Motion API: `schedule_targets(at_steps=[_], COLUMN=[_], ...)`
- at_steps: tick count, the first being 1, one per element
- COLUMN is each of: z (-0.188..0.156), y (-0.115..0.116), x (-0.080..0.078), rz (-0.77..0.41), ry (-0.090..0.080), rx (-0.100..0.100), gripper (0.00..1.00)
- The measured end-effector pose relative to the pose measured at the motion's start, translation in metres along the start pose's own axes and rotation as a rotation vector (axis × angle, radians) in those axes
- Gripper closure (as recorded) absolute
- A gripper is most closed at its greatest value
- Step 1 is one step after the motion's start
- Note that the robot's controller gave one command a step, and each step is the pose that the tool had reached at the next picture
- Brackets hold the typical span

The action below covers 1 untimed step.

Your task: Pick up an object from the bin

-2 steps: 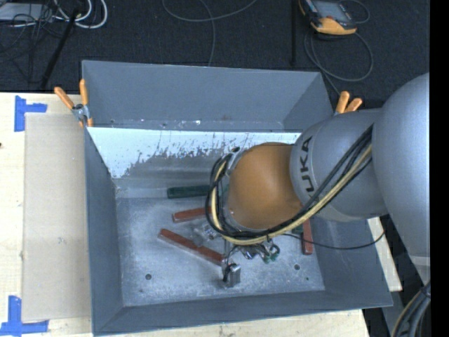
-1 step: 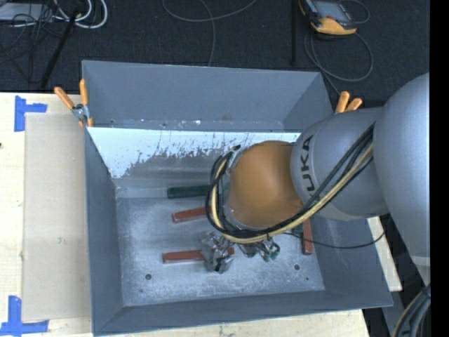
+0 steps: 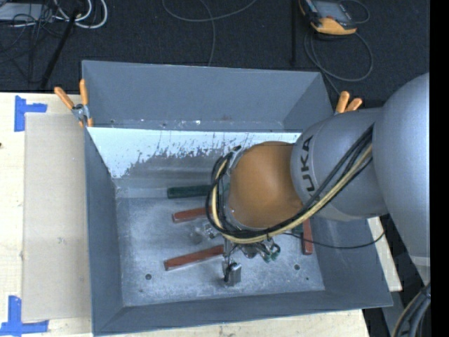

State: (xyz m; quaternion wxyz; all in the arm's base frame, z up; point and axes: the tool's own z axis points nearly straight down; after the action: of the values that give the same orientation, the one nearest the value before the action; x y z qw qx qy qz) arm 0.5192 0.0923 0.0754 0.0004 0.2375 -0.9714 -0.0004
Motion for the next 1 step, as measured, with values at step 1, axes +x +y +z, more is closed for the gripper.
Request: schedule_targets(at_steps=[1], z=[0.0002], y=[-0.0001], x=[0.0002], rz=[0.002], ry=[0.000], rx=[0.000], gripper=[1.00])
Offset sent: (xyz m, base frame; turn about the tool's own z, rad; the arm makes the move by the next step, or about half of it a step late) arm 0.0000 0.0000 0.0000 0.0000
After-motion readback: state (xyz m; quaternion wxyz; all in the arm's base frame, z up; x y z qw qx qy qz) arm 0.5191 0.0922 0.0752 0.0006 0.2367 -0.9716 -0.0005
